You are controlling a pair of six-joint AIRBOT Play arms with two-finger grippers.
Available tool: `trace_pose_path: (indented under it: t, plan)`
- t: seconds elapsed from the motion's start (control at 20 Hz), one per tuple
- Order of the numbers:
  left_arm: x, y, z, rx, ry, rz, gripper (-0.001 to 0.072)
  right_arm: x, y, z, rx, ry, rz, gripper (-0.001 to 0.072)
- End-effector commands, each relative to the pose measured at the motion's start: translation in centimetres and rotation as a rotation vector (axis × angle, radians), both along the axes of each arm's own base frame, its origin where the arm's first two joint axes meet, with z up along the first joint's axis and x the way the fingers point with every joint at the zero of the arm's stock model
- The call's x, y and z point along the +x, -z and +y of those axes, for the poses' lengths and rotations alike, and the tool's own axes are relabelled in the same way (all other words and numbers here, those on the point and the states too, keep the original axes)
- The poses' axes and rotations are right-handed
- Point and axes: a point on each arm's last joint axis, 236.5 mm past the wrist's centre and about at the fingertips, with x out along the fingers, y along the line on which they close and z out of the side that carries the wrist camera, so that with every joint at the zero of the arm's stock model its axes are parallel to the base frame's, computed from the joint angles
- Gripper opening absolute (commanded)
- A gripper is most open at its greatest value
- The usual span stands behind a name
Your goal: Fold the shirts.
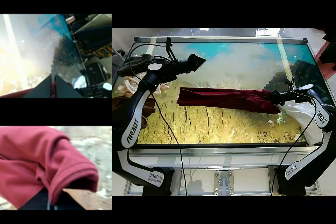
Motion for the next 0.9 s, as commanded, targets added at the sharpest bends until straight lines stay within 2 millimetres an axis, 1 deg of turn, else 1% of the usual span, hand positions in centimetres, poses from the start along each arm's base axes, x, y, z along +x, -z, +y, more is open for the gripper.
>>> trace_pose_path:
  t: [0.0,0.05,0.1,0.2,0.3,0.45,0.55,0.6,0.65,0.75,0.85]
  plan:
    - [-1.2,2.4,-2.1,0.082,0.058,0.023,0.0006,0.8,-2.2,1.9,0.081,0.01,-0.031,0.0033]
    - [-1.7,3.8,-3.2,0.092,0.073,0.071,0.0005,1.1,-3.3,2.3,0.106,0.017,-0.047,0.0033]
    - [-2.2,5.7,-4.1,0.117,0.085,0.122,0.0005,1.4,-4.5,2.5,0.118,0.022,-0.069,0.0032]
    - [-3.6,10.7,-6.0,0.211,0.106,0.23,0.0004,1.6,-7.0,2.5,0.106,0.017,-0.12,0.0032]
    - [-4.9,15.8,-7.9,0.308,0.122,0.297,0.0004,1.1,-10.3,3.2,0.107,-0.01,-0.164,0.0031]
    - [-7.6,21.0,-11.3,0.354,0.193,0.382,0.0004,-0.5,-15.3,5.2,0.091,-0.071,-0.223,0.0031]
    - [-9.6,23.3,-13.1,0.375,0.242,0.419,0.0004,-1.3,-18.5,6.7,0.074,-0.101,-0.257,0.0031]
    - [-10.3,24.0,-13.8,0.383,0.261,0.429,0.0004,-1.9,-20.2,7.6,0.071,-0.13,-0.276,0.0031]
    - [-11.0,24.4,-14.4,0.389,0.277,0.432,0.0004,-2.3,-21.9,8.7,0.065,-0.159,-0.298,0.0031]
    - [-11.9,24.5,-15.4,0.395,0.301,0.431,0.0004,-2.9,-24.7,10.2,0.041,-0.193,-0.342,0.0031]
    - [-13.1,24.5,-16.4,0.4,0.334,0.436,0.0004,-3.2,-26.8,11.2,0.018,-0.21,-0.368,0.0031]
